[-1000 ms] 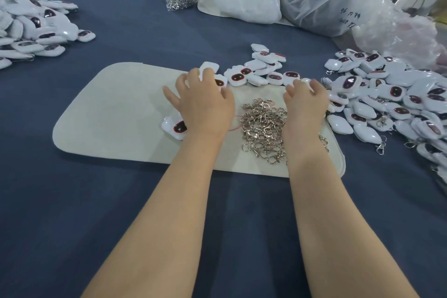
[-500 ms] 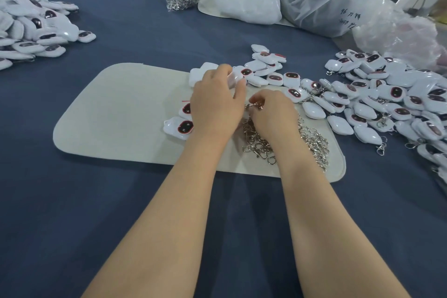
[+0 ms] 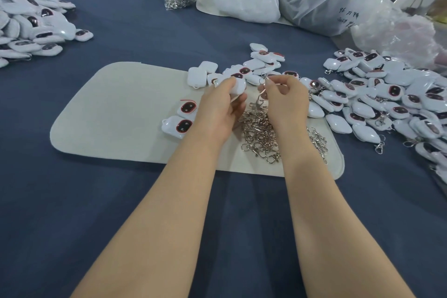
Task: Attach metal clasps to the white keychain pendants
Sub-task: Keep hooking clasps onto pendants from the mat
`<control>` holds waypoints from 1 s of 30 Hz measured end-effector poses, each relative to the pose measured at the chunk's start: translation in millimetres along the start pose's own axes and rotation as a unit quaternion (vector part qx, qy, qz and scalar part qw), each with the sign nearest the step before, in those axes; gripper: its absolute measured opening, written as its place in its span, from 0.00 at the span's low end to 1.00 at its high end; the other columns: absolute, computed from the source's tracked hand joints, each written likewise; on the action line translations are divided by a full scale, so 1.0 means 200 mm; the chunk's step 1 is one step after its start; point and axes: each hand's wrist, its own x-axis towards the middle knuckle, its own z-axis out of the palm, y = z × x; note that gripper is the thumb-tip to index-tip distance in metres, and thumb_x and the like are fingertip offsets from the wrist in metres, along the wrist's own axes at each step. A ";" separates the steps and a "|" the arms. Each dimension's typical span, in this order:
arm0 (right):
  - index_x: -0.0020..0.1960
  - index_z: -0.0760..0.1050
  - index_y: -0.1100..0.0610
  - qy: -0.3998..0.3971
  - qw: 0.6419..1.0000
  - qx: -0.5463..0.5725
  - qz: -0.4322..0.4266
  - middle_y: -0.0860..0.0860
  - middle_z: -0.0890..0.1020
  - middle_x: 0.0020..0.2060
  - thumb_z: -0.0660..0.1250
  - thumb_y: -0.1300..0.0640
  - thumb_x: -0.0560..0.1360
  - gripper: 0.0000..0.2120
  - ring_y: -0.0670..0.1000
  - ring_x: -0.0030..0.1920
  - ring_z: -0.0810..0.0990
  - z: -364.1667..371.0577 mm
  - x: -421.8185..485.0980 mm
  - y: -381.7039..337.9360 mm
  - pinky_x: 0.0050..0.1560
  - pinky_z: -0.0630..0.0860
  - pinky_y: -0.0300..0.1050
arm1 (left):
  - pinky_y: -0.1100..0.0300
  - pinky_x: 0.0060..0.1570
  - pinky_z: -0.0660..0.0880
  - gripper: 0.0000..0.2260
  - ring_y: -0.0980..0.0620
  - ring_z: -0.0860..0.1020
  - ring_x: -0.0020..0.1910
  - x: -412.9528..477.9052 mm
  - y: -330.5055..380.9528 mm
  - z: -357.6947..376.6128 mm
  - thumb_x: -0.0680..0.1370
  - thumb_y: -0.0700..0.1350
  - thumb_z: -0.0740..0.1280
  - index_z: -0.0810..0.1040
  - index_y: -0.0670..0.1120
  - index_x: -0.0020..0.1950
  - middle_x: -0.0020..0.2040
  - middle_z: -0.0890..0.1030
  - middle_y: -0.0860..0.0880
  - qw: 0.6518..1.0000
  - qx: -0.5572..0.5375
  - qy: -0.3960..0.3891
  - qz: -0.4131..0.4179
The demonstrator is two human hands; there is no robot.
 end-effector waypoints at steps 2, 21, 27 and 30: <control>0.44 0.73 0.50 -0.003 1.000 0.025 0.000 0.49 0.83 0.38 0.63 0.59 0.77 0.05 0.48 0.40 0.80 0.01 0.00 0.00 0.49 0.76 0.47 | 0.67 0.26 0.69 0.14 0.59 0.72 0.28 0.00 0.00 0.00 0.79 0.44 0.62 0.75 0.42 0.63 0.47 0.79 0.48 0.999 0.040 0.007 0.017; 0.42 0.72 0.55 -0.067 0.980 0.185 0.019 0.50 0.80 0.36 0.64 0.64 0.76 0.06 0.41 0.33 0.79 0.00 -0.02 -0.04 0.38 0.76 0.36 | 0.71 0.39 0.71 0.07 0.61 0.75 0.37 -0.01 -0.03 0.00 0.75 0.43 0.68 0.75 0.50 0.51 0.41 0.77 0.55 0.932 0.281 0.021 0.229; 0.44 0.74 0.53 -0.079 0.978 0.192 0.009 0.46 0.81 0.32 0.63 0.65 0.77 0.08 0.42 0.34 0.79 0.00 -0.02 -0.04 0.39 0.76 0.37 | 0.57 0.47 0.76 0.08 0.52 0.77 0.40 -0.01 -0.03 0.01 0.74 0.42 0.71 0.73 0.52 0.42 0.39 0.78 0.51 0.919 0.324 0.009 0.226; 0.44 0.76 0.52 -0.075 0.982 0.175 -0.001 0.43 0.80 0.31 0.61 0.65 0.77 0.10 0.41 0.34 0.79 0.00 -0.02 -0.04 0.39 0.75 0.36 | 0.51 0.51 0.76 0.07 0.48 0.78 0.43 -0.01 -0.02 0.01 0.74 0.38 0.69 0.74 0.50 0.43 0.42 0.80 0.48 0.916 0.321 0.027 0.239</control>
